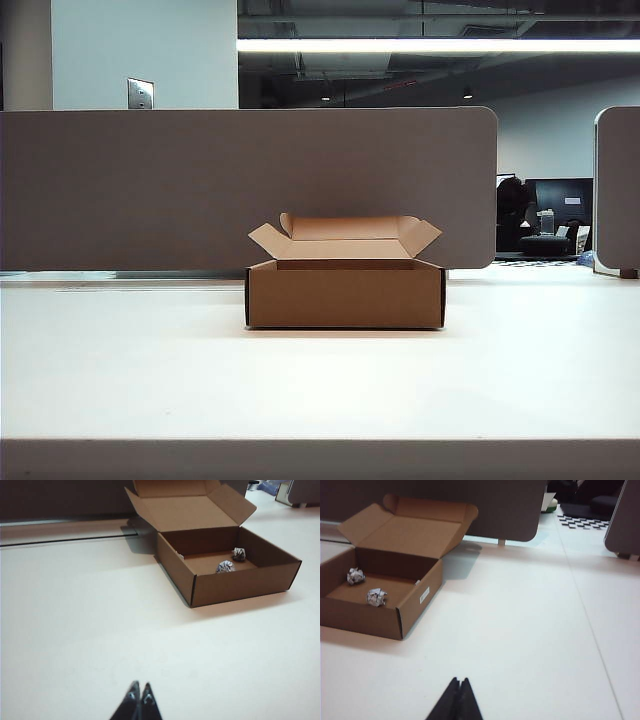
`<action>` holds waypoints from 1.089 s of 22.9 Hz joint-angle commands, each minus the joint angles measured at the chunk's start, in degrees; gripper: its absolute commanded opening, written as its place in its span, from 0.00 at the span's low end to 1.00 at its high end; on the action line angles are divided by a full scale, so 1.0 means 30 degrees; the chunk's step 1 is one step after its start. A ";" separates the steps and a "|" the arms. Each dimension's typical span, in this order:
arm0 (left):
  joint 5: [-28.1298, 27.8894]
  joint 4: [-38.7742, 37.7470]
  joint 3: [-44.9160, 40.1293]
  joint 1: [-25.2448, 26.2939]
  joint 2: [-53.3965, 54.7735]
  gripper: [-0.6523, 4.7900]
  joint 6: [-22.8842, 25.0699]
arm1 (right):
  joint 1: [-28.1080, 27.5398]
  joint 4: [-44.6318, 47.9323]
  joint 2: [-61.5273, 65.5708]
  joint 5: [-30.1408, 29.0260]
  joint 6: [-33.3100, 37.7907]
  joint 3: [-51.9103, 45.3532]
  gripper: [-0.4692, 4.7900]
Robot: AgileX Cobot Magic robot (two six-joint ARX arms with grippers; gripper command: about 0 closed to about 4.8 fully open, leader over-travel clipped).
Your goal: Pick up all the paper balls on the table and put them in the paper box.
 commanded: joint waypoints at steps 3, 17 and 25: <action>-0.0051 0.0590 -0.0138 0.0022 0.0000 0.11 0.0423 | 0.0007 0.0699 -0.0605 -0.0262 -0.0233 -0.1086 0.08; -0.0182 0.1814 -0.0787 0.0029 0.0000 0.11 0.0758 | 0.0051 0.2732 -0.0612 -0.0306 -0.0867 -0.2667 0.08; -0.1224 0.1800 -0.1020 0.0124 0.0000 0.11 0.0670 | 0.0007 0.2936 -0.0612 0.0277 -0.0911 -0.2659 0.09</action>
